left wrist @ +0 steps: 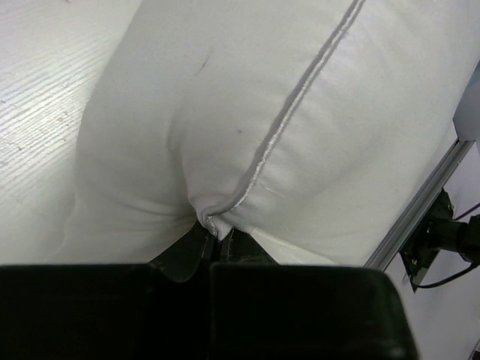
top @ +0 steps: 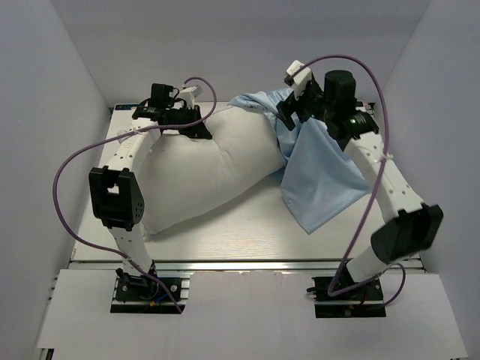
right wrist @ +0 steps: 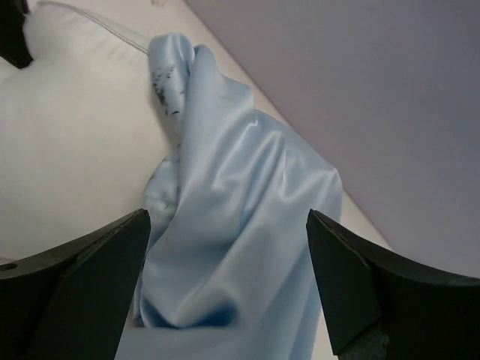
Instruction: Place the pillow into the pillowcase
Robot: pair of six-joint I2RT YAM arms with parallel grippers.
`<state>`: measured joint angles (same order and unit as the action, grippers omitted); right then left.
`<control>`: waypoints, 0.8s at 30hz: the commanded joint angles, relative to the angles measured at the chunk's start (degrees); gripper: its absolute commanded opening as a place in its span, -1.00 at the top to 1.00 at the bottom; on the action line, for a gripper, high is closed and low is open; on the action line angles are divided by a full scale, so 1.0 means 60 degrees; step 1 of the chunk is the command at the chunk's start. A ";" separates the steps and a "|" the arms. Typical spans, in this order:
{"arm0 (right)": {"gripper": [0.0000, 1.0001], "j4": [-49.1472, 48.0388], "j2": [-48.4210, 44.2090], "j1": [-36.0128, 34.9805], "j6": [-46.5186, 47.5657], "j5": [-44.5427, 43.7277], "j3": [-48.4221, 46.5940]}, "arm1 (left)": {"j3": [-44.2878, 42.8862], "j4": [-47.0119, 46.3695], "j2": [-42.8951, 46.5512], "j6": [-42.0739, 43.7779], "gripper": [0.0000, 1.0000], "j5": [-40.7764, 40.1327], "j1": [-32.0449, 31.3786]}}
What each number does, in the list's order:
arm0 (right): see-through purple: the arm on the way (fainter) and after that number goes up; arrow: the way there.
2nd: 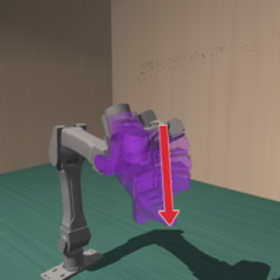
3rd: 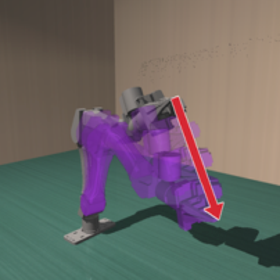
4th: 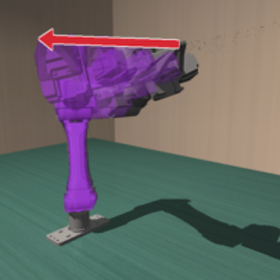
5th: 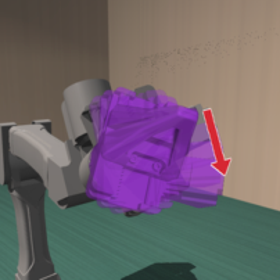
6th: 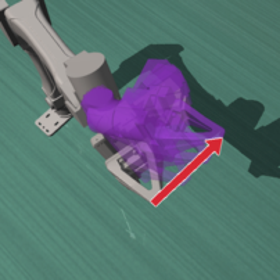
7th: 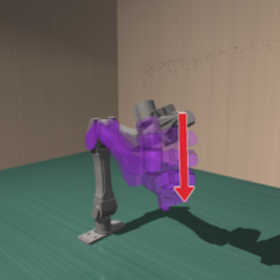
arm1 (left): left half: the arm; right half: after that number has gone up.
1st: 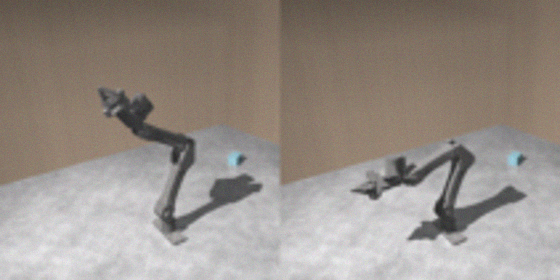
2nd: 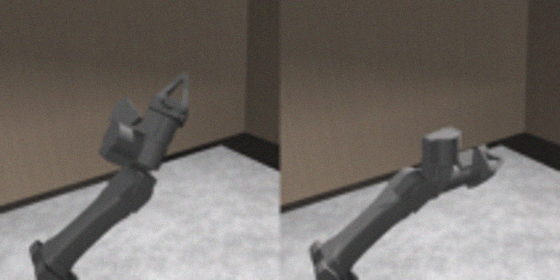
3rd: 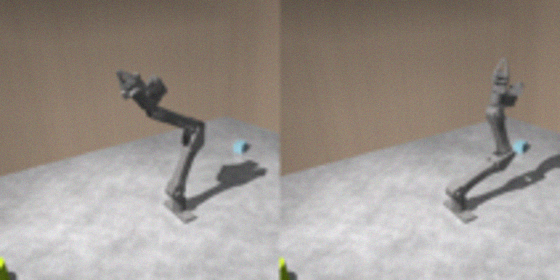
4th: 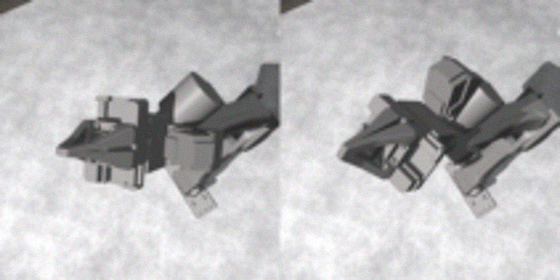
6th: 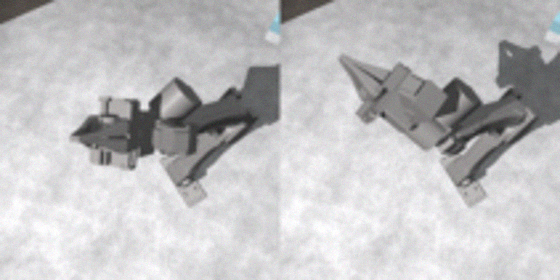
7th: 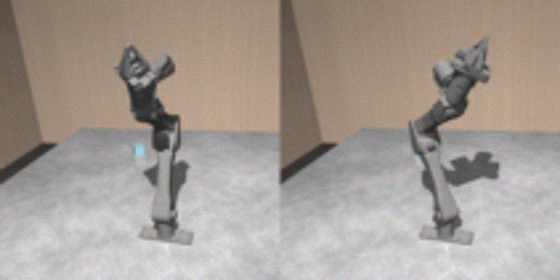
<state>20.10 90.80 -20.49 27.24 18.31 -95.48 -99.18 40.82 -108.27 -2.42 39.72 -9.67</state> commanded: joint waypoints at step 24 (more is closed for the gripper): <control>-0.79 -0.0521 -0.3854 0.0544 -0.3850 -0.1015 0.8119 | 0.1251 -0.0065 0.0085 0.0359 1.00 -0.0044 0.0001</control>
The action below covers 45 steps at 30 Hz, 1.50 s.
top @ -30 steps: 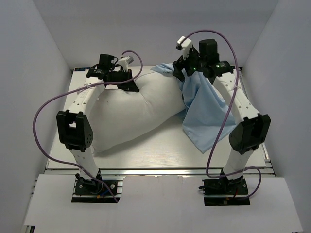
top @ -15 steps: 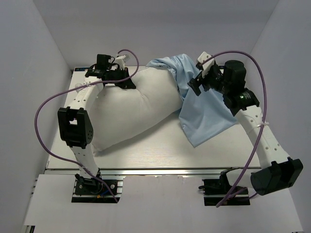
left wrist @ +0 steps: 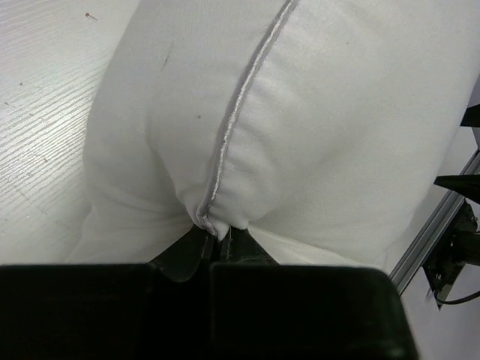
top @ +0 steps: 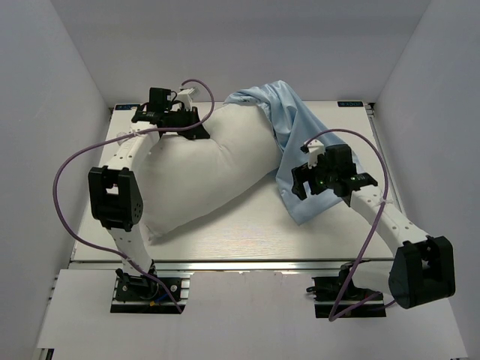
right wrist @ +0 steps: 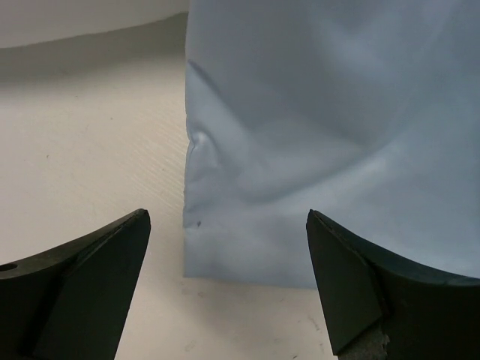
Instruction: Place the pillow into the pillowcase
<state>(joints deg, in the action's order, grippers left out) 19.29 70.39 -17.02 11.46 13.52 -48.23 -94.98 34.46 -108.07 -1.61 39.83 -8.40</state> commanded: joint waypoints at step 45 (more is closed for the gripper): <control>1.00 -0.2201 -0.2809 0.0110 0.2699 0.0032 0.0011 | 0.1386 0.0717 0.1328 -0.0084 1.00 -0.0077 -0.0211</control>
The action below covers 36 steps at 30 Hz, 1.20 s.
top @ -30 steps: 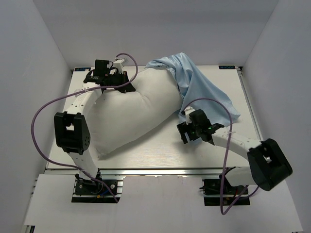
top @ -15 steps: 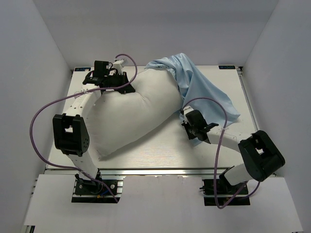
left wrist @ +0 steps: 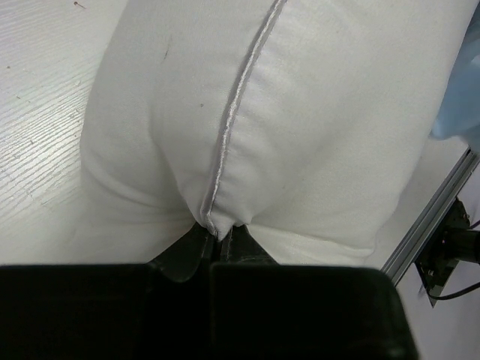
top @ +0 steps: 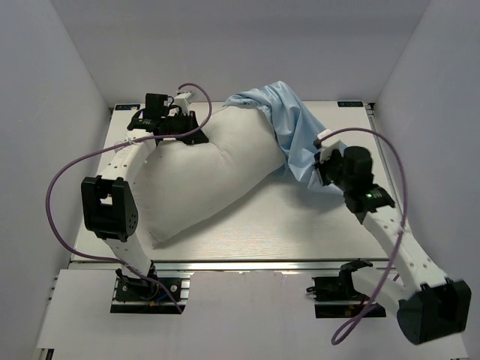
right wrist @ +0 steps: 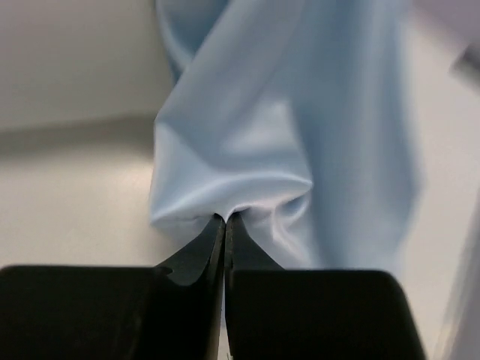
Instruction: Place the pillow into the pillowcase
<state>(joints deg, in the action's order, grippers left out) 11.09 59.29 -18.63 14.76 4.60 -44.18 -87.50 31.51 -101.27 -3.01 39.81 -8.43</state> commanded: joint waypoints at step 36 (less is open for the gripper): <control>-0.72 -0.1397 0.5267 0.3326 0.2315 0.3577 -0.8576 | 0.0419 0.1077 0.0107 0.0178 1.00 0.0235 -0.0207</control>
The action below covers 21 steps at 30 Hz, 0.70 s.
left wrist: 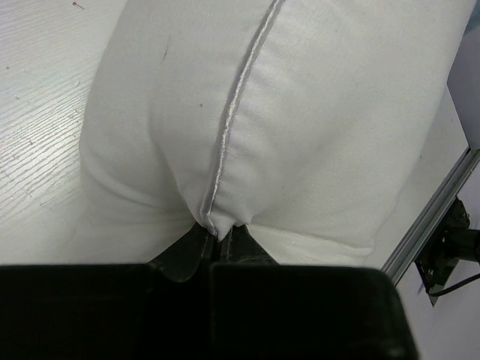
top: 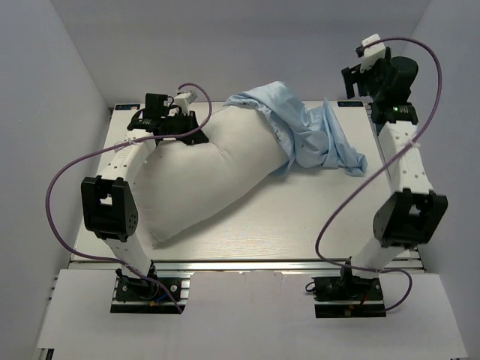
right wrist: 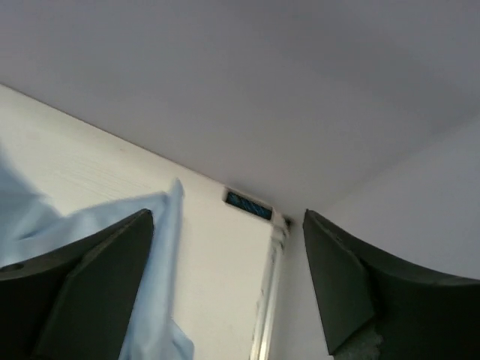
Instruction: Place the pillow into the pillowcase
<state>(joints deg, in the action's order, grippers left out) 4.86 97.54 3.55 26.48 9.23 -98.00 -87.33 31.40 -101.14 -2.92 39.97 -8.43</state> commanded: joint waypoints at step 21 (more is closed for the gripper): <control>-0.02 -0.0386 -0.1638 -0.5953 -0.1527 -0.1919 0.3297 | 0.0610 0.1051 0.0524 0.0091 1.00 0.0312 -0.0207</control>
<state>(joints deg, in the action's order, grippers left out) 6.33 88.33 -31.99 19.88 4.10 -73.80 -86.06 31.33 -99.72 -2.63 40.60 -8.43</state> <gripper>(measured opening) 0.513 0.101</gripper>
